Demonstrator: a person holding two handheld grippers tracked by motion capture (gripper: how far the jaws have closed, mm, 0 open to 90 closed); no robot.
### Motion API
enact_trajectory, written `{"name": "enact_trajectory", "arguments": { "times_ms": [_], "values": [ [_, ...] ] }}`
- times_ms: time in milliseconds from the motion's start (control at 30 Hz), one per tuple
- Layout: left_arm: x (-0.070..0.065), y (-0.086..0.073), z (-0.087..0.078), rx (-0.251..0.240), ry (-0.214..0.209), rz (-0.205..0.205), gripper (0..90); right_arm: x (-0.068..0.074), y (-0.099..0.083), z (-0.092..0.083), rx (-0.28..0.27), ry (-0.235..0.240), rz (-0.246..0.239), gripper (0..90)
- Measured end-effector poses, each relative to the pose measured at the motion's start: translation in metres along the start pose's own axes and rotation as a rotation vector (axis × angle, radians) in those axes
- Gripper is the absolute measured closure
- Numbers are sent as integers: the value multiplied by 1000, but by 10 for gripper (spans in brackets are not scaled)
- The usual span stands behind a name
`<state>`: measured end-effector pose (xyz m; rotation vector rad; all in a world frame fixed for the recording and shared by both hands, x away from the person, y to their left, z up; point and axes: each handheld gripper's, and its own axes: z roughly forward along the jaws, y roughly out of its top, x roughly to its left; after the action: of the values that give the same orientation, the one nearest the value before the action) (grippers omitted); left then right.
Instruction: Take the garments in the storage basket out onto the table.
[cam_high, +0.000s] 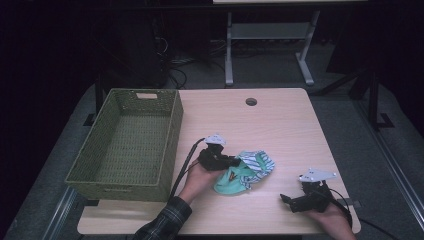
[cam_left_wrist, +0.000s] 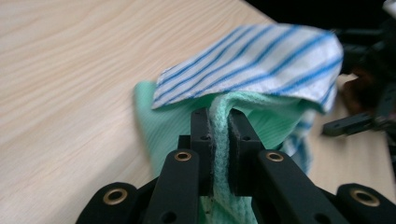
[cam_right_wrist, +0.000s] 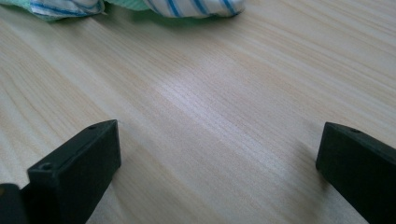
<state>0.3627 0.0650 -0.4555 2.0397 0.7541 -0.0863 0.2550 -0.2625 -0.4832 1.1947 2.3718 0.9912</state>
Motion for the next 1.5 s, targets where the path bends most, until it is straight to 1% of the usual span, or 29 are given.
{"name": "enact_trajectory", "arguments": {
  "times_ms": [33,67,133,200,300,367,433,500,533,600,700,767,867,933,1033,1133,1267,1300,1367,1400,1500],
  "values": [
    [1,-2,1,11,11,0,822,0,0,0,0,0,0,0],
    [2,-3,3,25,22,9,821,0,0,0,0,0,0,0],
    [3,-6,6,41,35,5,821,0,0,0,0,0,0,0],
    [4,-8,8,63,57,25,819,0,0,0,0,0,0,0],
    [3,-9,8,61,61,28,802,0,0,0,0,0,0,0],
    [1,-8,5,65,60,30,735,0,0,0,0,0,0,0],
    [-2,-7,2,70,68,41,635,0,0,0,0,0,0,0],
    [-8,-4,-4,76,60,61,554,0,0,0,0,0,0,0],
    [-9,-4,-5,78,61,68,525,0,0,0,0,0,0,0],
    [-18,-1,-12,76,42,92,474,0,0,0,0,0,0,0],
    [-27,1,-19,69,27,119,397,0,0,0,0,0,0,0],
    [-35,4,-24,52,24,139,387,0,0,0,0,0,0,0],
    [-43,7,-30,32,22,167,380,0,0,0,0,0,-1,0],
    [-46,10,-32,17,18,177,380,0,0,0,0,0,-1,0],
    [-51,15,-32,9,13,188,380,0,0,0,0,0,0,0],
    [-54,19,-30,-4,6,206,381,0,0,0,-1,0,0,0],
    [-60,25,-26,-11,-5,218,387,0,0,0,-1,0,0,0],
    [-61,27,-24,-18,-13,215,388,0,0,0,-1,0,0,0],
    [-63,30,-21,-14,-16,230,392,0,0,0,-1,0,0,0],
    [-65,31,-18,-14,-23,229,393,0,0,0,-1,0,0,0],
    [-67,32,-12,-14,-21,237,400,0,0,0,-1,0,-1,0]
  ]
}}
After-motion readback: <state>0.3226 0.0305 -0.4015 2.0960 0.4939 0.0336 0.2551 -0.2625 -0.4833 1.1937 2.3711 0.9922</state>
